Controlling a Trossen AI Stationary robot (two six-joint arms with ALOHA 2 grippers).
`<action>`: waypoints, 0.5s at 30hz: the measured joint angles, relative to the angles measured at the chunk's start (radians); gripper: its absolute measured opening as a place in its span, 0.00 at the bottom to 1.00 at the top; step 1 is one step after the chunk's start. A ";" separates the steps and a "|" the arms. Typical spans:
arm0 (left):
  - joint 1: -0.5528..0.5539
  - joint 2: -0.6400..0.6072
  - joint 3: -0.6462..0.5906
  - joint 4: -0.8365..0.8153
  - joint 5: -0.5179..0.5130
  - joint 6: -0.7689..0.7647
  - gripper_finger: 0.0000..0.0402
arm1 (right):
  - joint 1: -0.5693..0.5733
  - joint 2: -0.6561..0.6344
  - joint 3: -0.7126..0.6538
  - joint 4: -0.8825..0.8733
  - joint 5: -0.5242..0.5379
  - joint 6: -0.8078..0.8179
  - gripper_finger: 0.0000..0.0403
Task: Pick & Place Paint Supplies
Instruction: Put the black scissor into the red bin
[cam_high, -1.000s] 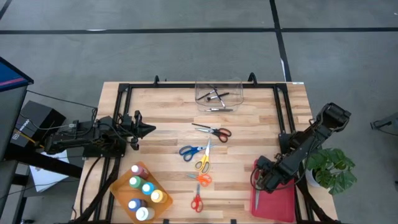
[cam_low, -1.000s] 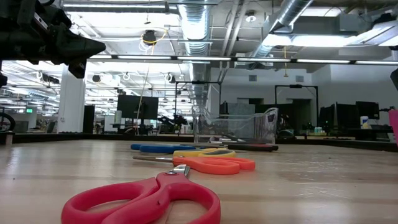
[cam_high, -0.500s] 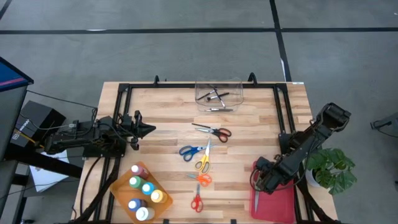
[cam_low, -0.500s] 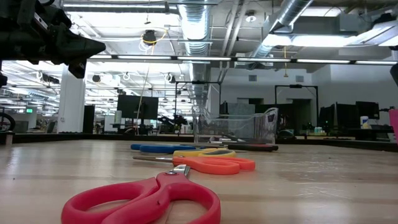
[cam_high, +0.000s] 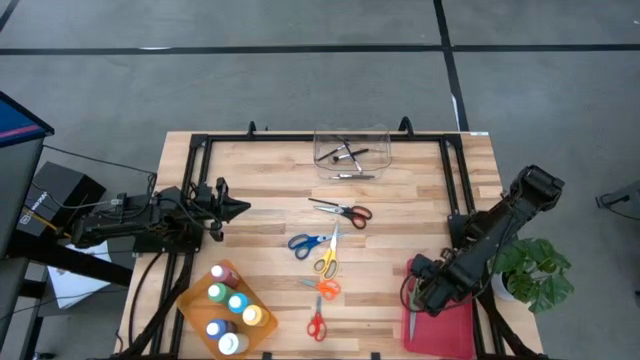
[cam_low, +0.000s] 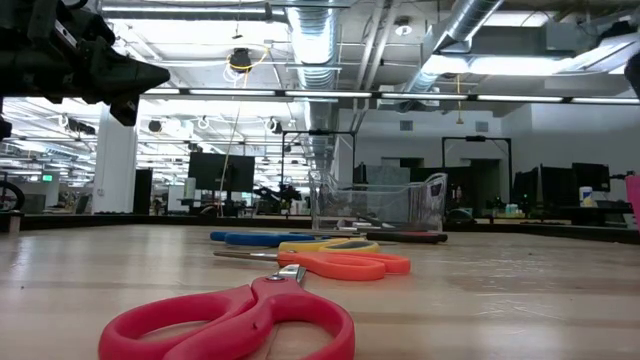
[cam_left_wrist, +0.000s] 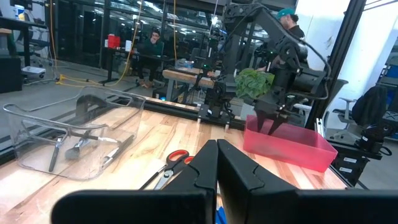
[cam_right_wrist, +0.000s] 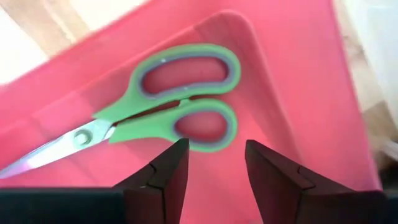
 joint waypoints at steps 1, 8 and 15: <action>0.000 0.000 0.000 0.000 0.000 0.000 0.00 | 0.000 0.000 0.019 -0.024 0.000 0.000 0.38; 0.000 0.000 0.000 0.000 0.000 0.000 0.00 | -0.009 0.000 0.185 -0.208 0.000 -0.018 0.37; 0.000 0.000 0.000 0.000 0.000 0.000 0.00 | -0.082 -0.001 0.326 -0.294 0.088 -0.052 0.36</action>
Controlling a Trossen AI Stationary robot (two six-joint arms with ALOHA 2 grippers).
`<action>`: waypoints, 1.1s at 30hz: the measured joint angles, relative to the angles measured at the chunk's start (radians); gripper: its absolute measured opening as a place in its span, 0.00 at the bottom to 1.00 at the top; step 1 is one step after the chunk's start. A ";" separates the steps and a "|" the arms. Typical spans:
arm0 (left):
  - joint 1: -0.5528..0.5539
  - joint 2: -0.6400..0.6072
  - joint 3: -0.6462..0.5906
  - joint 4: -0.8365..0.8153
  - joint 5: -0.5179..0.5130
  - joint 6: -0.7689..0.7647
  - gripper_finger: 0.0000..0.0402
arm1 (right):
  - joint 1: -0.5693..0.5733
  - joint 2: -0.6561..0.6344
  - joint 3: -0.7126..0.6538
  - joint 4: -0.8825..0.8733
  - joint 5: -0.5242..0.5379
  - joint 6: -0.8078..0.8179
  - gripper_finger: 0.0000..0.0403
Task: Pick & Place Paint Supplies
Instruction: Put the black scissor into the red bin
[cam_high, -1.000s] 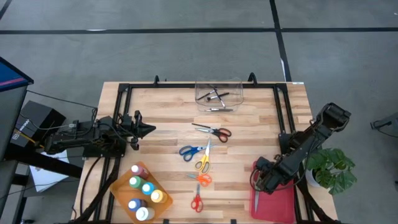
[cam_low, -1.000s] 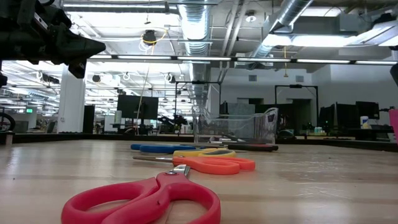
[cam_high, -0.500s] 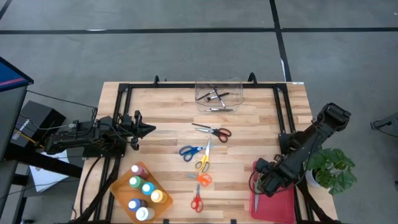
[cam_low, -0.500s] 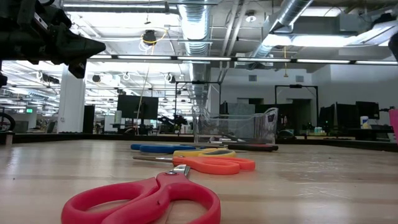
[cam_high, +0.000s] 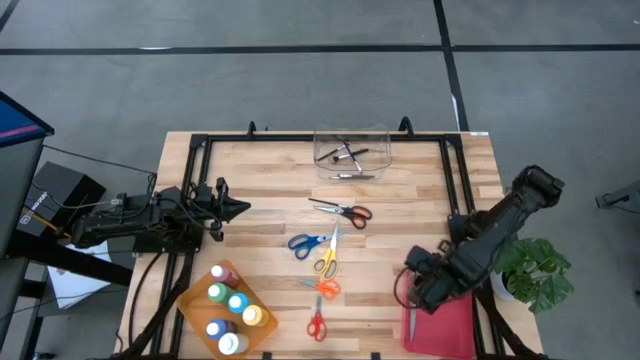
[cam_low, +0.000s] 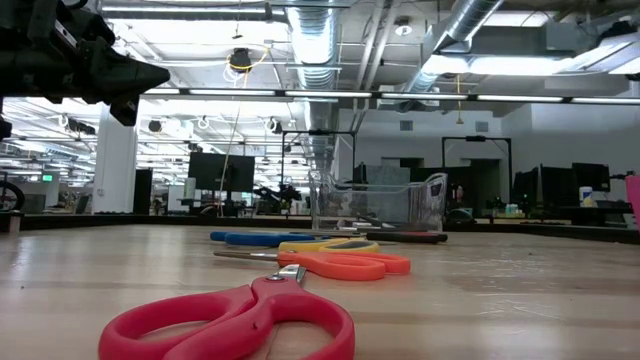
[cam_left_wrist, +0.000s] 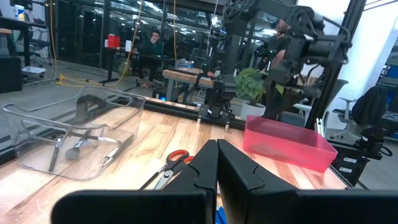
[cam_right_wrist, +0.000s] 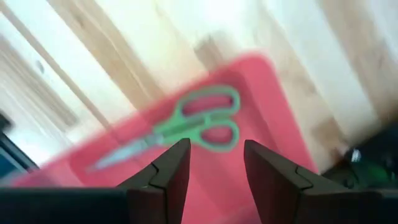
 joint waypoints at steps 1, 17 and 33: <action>0.000 0.000 0.000 0.000 0.000 0.000 0.00 | -0.019 0.000 0.012 -0.005 0.018 -0.017 0.36; 0.000 0.000 0.000 0.000 0.000 0.000 0.00 | -0.545 0.000 0.044 0.151 0.048 -0.581 0.35; 0.000 0.000 0.000 0.000 0.000 0.000 0.00 | -0.812 0.022 -0.078 0.499 0.044 -0.812 0.34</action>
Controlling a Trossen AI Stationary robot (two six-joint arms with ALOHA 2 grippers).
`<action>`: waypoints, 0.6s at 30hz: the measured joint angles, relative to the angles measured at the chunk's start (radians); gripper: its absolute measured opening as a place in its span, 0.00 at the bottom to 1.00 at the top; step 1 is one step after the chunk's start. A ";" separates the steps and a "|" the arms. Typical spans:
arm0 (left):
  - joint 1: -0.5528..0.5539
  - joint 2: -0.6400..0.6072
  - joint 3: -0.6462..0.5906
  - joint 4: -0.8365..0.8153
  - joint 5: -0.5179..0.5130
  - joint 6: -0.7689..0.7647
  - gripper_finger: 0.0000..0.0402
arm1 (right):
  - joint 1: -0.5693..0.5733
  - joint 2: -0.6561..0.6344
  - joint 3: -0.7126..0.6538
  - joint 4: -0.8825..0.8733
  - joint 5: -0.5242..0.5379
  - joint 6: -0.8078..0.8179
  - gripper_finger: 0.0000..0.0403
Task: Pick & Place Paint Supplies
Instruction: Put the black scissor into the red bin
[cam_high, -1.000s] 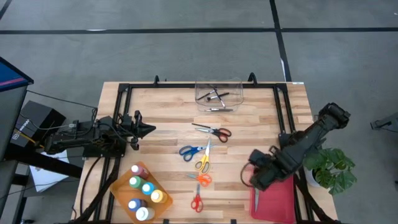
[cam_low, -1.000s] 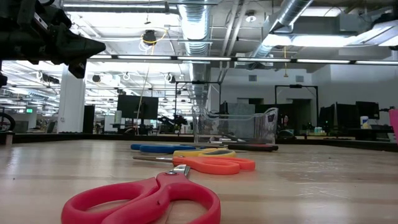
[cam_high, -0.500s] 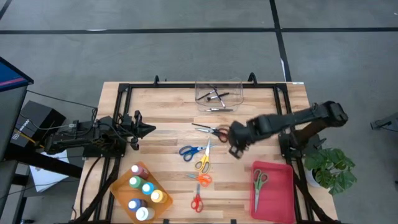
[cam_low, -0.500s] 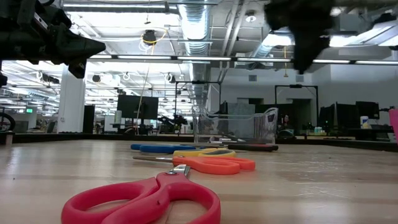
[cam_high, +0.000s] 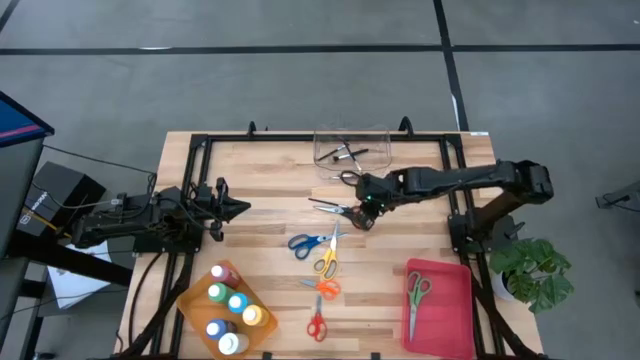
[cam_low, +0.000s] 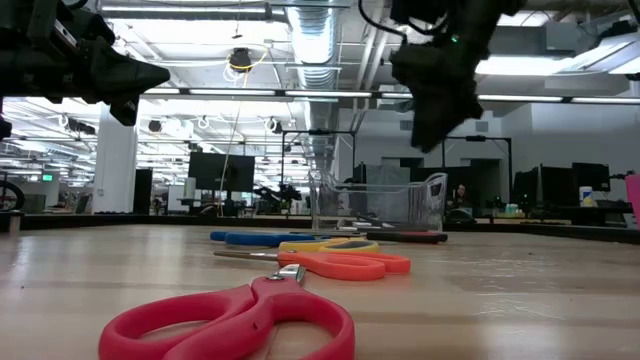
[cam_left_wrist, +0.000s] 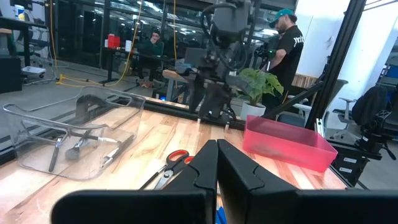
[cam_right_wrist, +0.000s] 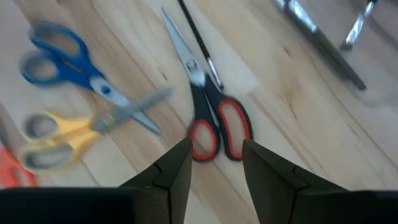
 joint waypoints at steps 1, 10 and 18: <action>0.000 0.000 0.000 0.000 0.000 0.000 0.00 | 0.002 0.007 -0.006 0.019 0.000 -0.006 0.34; 0.000 0.000 0.000 0.017 0.000 0.000 0.00 | 0.027 0.214 -0.021 0.167 -0.050 -0.089 0.34; 0.000 0.000 0.001 0.060 0.000 0.000 0.00 | 0.023 0.336 -0.021 0.177 -0.102 -0.115 0.34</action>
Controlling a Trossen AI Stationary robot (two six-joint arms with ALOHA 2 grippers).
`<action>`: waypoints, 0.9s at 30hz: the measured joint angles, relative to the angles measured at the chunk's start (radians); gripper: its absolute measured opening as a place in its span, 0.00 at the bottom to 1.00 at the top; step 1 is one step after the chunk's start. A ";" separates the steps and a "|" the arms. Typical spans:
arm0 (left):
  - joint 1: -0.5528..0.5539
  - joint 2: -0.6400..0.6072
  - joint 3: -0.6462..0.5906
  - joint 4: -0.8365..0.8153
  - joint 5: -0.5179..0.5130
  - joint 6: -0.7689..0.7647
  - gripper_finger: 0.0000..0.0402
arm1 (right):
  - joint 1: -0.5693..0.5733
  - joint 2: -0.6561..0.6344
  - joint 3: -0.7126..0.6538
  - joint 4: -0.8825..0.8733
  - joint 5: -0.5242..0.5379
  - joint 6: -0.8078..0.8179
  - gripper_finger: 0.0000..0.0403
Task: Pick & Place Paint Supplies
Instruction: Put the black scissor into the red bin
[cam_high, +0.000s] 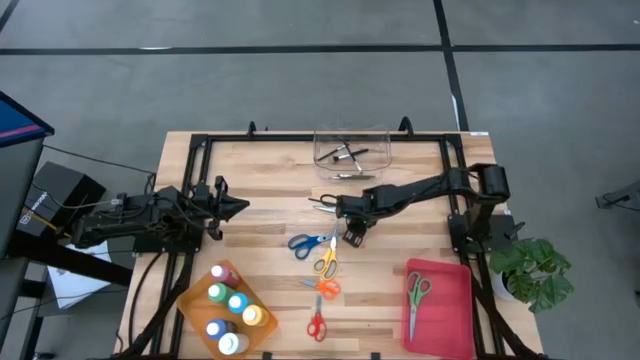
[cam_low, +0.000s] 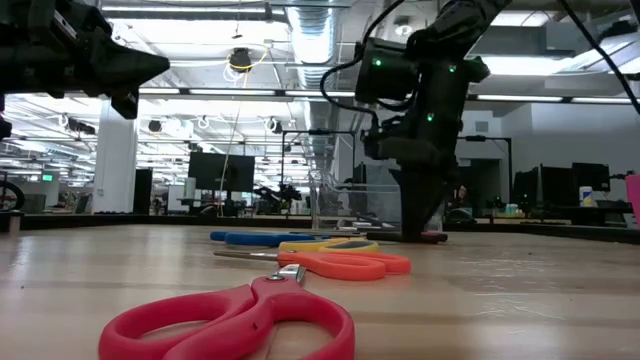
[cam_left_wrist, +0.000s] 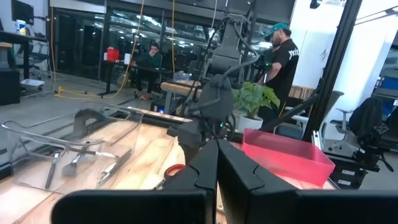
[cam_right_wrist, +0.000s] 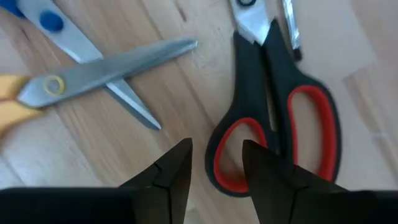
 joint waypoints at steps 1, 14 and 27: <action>0.000 0.000 0.000 0.003 0.000 0.000 0.00 | 0.000 0.004 0.000 -0.001 0.000 0.000 0.34; 0.000 0.000 0.000 0.004 0.000 0.000 0.00 | 0.002 0.004 -0.017 -0.001 0.000 0.002 0.29; 0.000 0.000 0.000 0.004 0.000 0.000 0.00 | 0.004 0.004 -0.020 0.006 -0.003 0.011 0.28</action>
